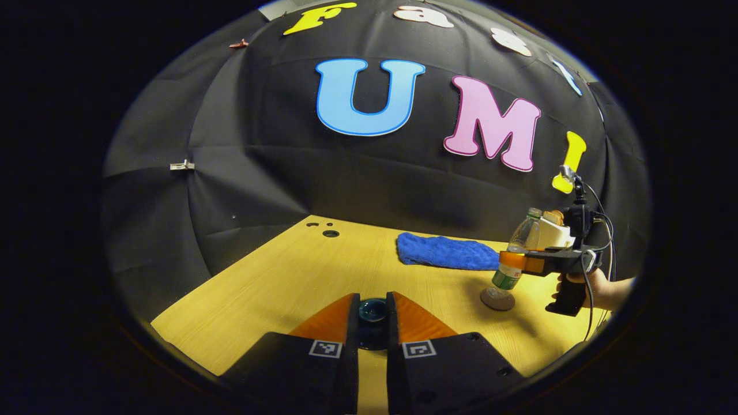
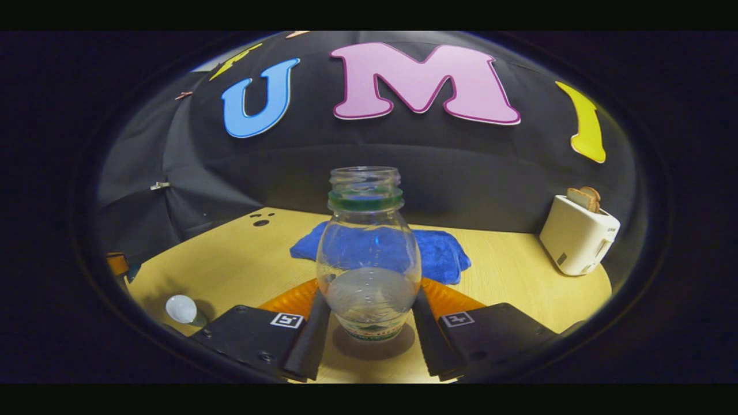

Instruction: Open the teacup lid with one hand, grasp the water bottle and pour water into the teacup with the other hand; after pouring, place the water bottle on the coaster and then close the teacup lid.

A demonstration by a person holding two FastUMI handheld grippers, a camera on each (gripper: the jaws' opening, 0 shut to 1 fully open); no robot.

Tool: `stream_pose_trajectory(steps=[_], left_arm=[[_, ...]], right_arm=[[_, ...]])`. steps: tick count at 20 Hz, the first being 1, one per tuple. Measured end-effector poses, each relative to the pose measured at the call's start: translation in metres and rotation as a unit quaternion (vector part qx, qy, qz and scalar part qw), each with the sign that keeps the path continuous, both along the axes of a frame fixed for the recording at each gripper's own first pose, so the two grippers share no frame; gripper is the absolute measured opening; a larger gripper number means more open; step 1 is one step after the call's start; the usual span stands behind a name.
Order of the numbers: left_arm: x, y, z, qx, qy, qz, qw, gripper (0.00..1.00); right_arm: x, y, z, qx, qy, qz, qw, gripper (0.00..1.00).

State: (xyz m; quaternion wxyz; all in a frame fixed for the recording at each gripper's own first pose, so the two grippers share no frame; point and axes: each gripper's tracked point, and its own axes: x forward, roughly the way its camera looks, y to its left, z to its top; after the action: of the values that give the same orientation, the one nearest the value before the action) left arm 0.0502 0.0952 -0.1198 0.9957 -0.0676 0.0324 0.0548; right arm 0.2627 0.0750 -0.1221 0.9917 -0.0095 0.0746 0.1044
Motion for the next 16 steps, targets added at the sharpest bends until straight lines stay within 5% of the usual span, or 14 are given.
stream_pose_trajectory(steps=[9, 16], left_arm=[[0.001, -0.008, -0.003, 0.002, 0.000, 0.000, 1.000, 0.24], [0.005, -0.015, -0.005, -0.002, -0.002, 0.002, 1.000, 0.20]], right_arm=[[-0.002, 0.002, -0.005, -0.017, 0.000, 0.017, 1.000, 0.79], [-0.009, -0.001, -0.005, -0.026, 0.000, 0.021, 0.999, 1.00]])
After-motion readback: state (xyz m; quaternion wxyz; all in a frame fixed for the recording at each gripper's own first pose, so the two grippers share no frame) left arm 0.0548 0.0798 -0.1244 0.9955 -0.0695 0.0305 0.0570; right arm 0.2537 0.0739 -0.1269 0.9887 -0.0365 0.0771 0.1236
